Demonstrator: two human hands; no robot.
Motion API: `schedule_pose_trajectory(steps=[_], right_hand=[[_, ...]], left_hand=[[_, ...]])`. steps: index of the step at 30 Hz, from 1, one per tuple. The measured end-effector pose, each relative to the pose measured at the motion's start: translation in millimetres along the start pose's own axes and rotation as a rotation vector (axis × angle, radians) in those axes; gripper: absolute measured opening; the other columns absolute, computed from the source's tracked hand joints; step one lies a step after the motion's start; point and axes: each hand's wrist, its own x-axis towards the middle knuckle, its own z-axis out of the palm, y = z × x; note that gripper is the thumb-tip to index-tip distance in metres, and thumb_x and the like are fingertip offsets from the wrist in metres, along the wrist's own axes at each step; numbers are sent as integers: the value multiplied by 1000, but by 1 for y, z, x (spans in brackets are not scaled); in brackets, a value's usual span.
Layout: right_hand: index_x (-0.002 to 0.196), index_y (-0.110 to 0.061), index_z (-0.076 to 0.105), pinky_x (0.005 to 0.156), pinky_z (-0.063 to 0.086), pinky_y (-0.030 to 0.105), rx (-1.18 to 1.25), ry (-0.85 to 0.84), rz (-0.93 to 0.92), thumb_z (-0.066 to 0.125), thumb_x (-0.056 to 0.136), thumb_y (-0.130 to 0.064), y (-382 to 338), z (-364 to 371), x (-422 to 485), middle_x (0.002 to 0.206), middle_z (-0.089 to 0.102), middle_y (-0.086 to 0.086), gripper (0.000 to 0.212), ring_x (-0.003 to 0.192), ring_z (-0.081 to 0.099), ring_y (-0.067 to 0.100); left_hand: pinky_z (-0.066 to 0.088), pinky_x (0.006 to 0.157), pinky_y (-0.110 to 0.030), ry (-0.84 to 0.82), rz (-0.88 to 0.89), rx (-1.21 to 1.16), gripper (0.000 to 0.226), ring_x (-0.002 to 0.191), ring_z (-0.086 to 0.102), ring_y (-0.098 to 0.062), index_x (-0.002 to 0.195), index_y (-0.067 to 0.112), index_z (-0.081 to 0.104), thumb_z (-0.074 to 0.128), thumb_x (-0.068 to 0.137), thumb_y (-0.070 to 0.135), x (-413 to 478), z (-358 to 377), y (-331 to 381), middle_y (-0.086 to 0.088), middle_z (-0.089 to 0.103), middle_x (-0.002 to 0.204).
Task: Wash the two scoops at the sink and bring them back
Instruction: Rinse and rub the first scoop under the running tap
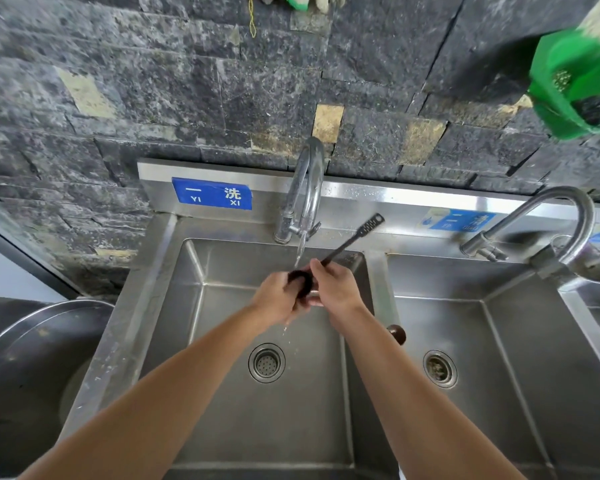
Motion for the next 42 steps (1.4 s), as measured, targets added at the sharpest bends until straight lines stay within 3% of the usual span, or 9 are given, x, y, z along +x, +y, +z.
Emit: schedule_pose_trajectory(steps=[3,8,12,18,22,30,34,38,42], right_hand=[[77,-20,74,77,62,39,-114,-10,-70,62,94,-21,-1,-3,1,96,77,18,21,80,73,22],[85,-6,75,70,58,37,40,71,-50,70,89,-17,3,3,-3,83,75,16,13,68,65,20],[73,-15,76,48,49,20,302,53,28,73,88,-19,6,9,-2,66,73,1,16,55,63,12],[90,-7,72,69,58,31,615,-120,173,60,97,-13,19,34,2,90,73,11,15,78,70,21],[82,-2,71,56,58,30,583,-82,206,61,94,-5,19,45,4,81,73,15,16,70,71,24],[105,8,62,61,60,29,782,-206,189,59,93,3,27,46,-2,82,77,17,14,72,76,22],[104,12,60,63,63,32,976,-34,215,61,91,3,25,24,14,84,75,24,15,72,76,27],[99,9,62,59,61,26,743,-259,248,61,92,2,23,47,1,83,78,19,10,76,78,25],[103,11,62,66,64,32,908,-38,251,66,87,4,26,32,12,90,75,24,18,74,77,25]], left_hand=[[37,40,-21,-54,39,467,35,35,51,-10,81,6,63,41,103,22,1,-20,0,-9,63,60],[53,54,-23,-170,-81,-42,39,68,65,-19,102,7,60,31,92,-17,2,-23,16,-9,70,89],[47,44,-20,-225,-143,-262,25,51,57,-10,98,9,63,39,102,3,-4,-25,14,-3,68,70],[40,44,-24,93,155,331,23,53,54,-19,108,20,63,43,101,12,-15,-30,11,-1,61,69],[41,49,-30,36,36,293,25,45,49,-22,84,15,54,42,93,-4,-30,-36,2,-18,59,67],[38,38,-20,5,-52,373,16,46,51,-14,97,6,54,39,96,1,-53,-48,4,-10,64,78],[36,35,-16,-33,-57,373,20,45,49,-12,101,1,54,36,95,-3,-63,-58,2,-5,63,73],[36,35,-18,26,-65,418,20,44,50,-15,103,1,55,39,92,-4,-66,-67,-1,-11,59,68],[43,44,-24,-39,-68,461,23,58,57,-18,106,3,54,38,93,-4,-73,-77,-3,-15,65,86]])
